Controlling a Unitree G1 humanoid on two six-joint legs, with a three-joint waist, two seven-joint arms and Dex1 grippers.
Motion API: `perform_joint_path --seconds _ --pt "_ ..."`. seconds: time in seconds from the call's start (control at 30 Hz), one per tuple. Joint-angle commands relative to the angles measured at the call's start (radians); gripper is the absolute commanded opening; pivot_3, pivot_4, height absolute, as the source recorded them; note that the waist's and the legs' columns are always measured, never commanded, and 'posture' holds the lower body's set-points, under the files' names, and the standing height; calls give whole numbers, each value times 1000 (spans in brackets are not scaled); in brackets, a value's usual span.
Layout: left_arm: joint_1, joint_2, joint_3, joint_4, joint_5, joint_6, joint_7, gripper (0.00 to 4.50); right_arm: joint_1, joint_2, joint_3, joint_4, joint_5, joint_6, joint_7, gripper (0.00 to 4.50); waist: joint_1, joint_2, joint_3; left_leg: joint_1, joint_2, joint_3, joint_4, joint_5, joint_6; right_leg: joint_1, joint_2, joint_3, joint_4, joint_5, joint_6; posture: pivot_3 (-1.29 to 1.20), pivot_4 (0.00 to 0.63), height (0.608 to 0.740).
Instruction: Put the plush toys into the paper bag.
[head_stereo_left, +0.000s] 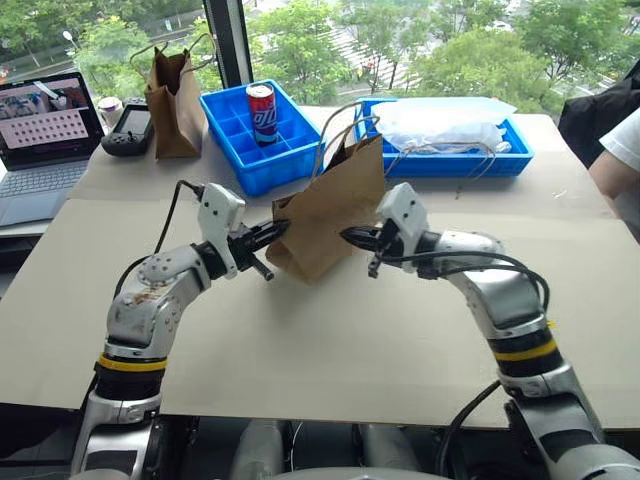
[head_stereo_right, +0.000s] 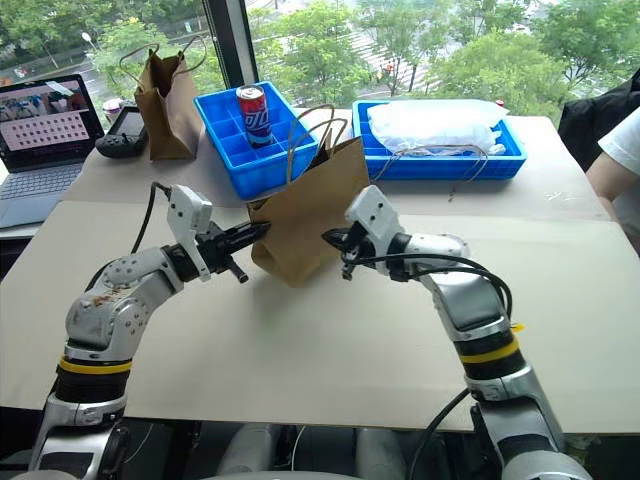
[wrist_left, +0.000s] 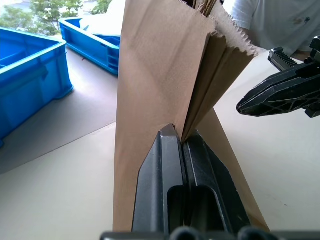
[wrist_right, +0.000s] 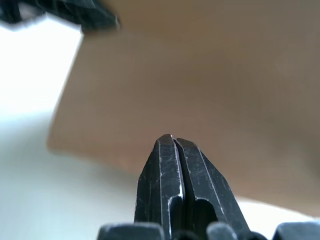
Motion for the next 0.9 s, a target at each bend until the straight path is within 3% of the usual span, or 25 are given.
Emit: perform_joint_path --seconds 0.03,0.17,0.37,0.63,0.9 --pt "-49 25 -17 21 -50 -58 -171 15 76 -109 -85 -165 60 105 39 0 -1 0 0 0 0 0 0 0 0 0 0 0 0 0 0 0 150 736" --pt "-71 76 -71 78 -32 -154 -394 15 177 -225 -159 -262 102 190 62 0 -5 0 0 0 0 1 0 0 0 0 1 0 -1 -1 -1 0 150 736" --pt "-118 163 -187 300 126 -445 -677 15 318 -346 -259 -342 154 282 84 0 -9 0 0 1 0 1 0 0 0 1 2 1 -1 -1 -2 0 150 736" --pt "-218 141 -195 482 169 -572 -772 15 427 -381 -365 -368 194 299 72 0 -1 -1 1 0 0 0 1 -1 1 1 2 1 -2 -2 -1 0 150 736" --pt "-302 130 -197 602 170 -628 -846 15 439 -402 -376 -323 191 263 76 0 1 -1 1 0 -1 0 2 -1 2 0 3 0 -1 -2 0 0 150 736"
